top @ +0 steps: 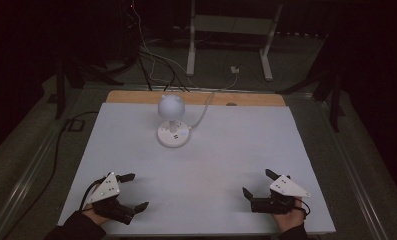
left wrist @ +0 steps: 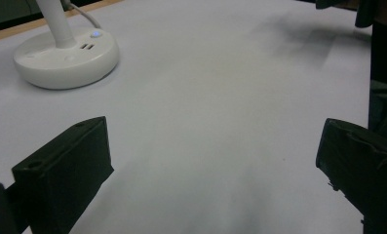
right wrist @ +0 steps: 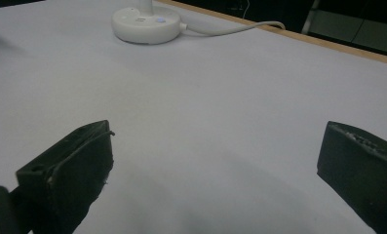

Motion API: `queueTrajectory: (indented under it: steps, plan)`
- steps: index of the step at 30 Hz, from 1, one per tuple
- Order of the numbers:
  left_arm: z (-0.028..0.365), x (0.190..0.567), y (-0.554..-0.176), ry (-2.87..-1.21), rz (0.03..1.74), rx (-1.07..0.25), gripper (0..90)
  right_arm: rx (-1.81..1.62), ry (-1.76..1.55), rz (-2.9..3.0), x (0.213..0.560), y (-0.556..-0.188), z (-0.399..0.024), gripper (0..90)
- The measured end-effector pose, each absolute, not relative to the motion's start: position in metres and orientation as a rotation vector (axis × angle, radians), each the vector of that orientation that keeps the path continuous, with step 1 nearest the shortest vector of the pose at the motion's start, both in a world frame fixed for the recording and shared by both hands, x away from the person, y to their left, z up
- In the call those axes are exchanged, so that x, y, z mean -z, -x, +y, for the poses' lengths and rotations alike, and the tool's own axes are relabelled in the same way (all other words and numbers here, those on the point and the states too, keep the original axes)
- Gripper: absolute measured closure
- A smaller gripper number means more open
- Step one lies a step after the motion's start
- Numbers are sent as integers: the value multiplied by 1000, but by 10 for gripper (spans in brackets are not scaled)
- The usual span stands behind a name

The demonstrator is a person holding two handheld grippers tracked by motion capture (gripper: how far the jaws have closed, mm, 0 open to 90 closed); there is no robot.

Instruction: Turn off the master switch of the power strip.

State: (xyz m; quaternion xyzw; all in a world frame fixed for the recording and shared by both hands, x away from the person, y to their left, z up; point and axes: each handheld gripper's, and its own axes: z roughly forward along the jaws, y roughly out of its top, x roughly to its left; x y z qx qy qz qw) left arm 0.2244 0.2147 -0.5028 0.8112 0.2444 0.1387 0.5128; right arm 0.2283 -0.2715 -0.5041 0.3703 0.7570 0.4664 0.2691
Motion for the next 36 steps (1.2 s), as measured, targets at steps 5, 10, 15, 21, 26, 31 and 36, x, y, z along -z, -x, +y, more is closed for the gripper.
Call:
queueTrajectory:
  steps: [5, 10, 15, 21, 26, 31, 36]
  plan:
    - [210, 498, -224, -1957, 573, -319, 3, -1264, -988, 2029, 502, -226, -272, 0]
    - [206, 494, -226, -1961, 570, -301, 3, -1262, -986, 2028, 503, -226, -270, 0]
    - [202, 487, -228, -1977, 552, -309, 3, -1273, -980, 2031, 503, -226, -270, 0]
    - [197, 477, -234, -1982, 543, -316, 3, -1271, -982, 2026, 502, -226, -270, 0]
    - [192, 469, -241, -1984, 535, -311, 3, -1280, -978, 2031, 503, -226, -270, 0]
    - [185, 463, -249, -1985, 529, -292, 3, -1284, -982, 2030, 503, -226, -270, 0]
    - [177, 457, -256, -1988, 522, -281, 3, -1289, -984, 2029, 503, -225, -270, 0]
